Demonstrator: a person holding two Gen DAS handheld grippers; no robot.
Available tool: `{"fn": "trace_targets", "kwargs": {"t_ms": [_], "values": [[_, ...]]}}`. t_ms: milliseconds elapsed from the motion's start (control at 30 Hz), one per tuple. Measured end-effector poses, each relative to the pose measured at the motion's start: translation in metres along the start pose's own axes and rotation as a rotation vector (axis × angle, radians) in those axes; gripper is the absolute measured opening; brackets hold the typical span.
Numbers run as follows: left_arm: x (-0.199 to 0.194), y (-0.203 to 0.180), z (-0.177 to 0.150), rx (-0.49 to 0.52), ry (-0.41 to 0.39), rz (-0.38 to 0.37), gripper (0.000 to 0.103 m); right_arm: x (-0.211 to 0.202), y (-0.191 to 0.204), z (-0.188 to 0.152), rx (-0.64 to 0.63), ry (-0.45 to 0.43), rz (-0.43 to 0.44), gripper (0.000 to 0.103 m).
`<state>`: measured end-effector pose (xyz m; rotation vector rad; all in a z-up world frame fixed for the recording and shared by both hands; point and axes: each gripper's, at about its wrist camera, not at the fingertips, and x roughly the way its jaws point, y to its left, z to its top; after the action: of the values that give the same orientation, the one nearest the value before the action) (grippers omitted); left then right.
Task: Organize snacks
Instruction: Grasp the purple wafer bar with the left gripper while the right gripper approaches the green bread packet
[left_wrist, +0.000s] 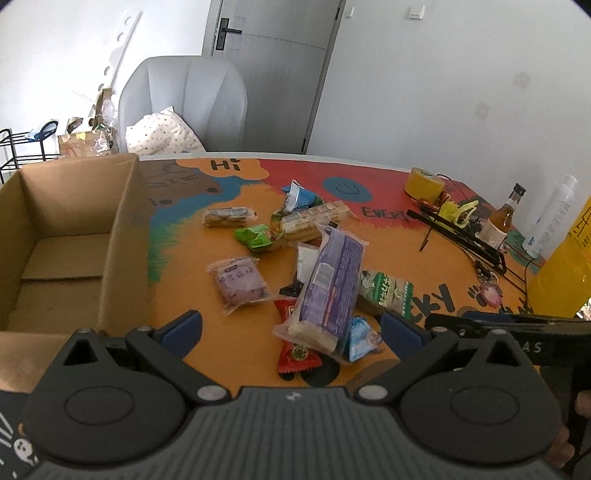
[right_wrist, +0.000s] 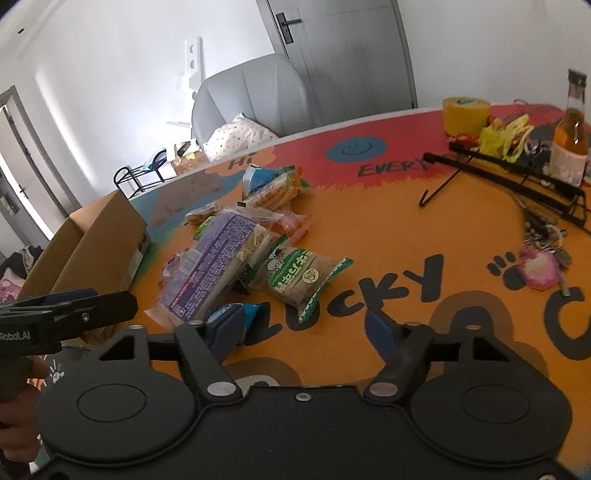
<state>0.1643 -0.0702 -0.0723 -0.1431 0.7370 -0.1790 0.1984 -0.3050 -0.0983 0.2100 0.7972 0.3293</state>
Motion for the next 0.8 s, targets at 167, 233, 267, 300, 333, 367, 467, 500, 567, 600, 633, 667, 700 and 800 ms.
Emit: {"fn": "trace_targets", "kwargs": {"t_ms": [167,233,267,300,333,367,467,500,567,600,633,667,700,800], "values": [[0.016,-0.002,0.007,0.001,0.013,-0.005,0.102,0.017,-0.006,0.004,0.019,0.032,0.023,0.052],[0.021,-0.004,0.008,0.002,0.017,-0.006,0.102,0.022,-0.009,0.005,0.029,0.04,0.033,0.047],[0.024,-0.005,0.009,0.005,0.019,-0.008,0.102,0.025,-0.01,0.005,0.033,0.045,0.038,0.045],[0.026,-0.006,0.009,0.007,0.022,-0.009,0.102,0.028,-0.011,0.006,0.037,0.052,0.045,0.041],[0.029,-0.007,0.01,0.01,0.025,-0.01,0.102,0.031,-0.012,0.006,0.04,0.058,0.05,0.038],[0.031,-0.007,0.01,0.012,0.028,-0.011,0.102,0.034,-0.013,0.007,0.042,0.064,0.053,0.038],[0.039,-0.011,0.012,0.02,0.036,-0.015,0.102,0.041,-0.015,0.008,0.04,0.06,0.058,0.033],[0.041,-0.011,0.012,0.021,0.038,-0.015,0.101,0.042,-0.016,0.009,0.039,0.057,0.059,0.027],[0.047,-0.013,0.013,0.024,0.042,-0.017,0.101,0.045,-0.018,0.01,0.044,0.058,0.065,0.018],[0.05,-0.015,0.013,0.028,0.044,-0.016,0.101,0.046,-0.02,0.01,0.052,0.057,0.074,0.015],[0.053,-0.016,0.013,0.032,0.045,-0.015,0.101,0.046,-0.022,0.011,0.054,0.059,0.077,0.009],[0.055,-0.018,0.013,0.036,0.046,-0.017,0.101,0.046,-0.022,0.011,0.052,0.06,0.077,0.008],[0.056,-0.019,0.013,0.038,0.045,-0.019,0.099,0.046,-0.023,0.01,0.048,0.059,0.075,0.005],[0.062,-0.024,0.014,0.043,0.049,-0.028,0.094,0.045,-0.025,0.008,0.049,0.055,0.077,0.003]]}}
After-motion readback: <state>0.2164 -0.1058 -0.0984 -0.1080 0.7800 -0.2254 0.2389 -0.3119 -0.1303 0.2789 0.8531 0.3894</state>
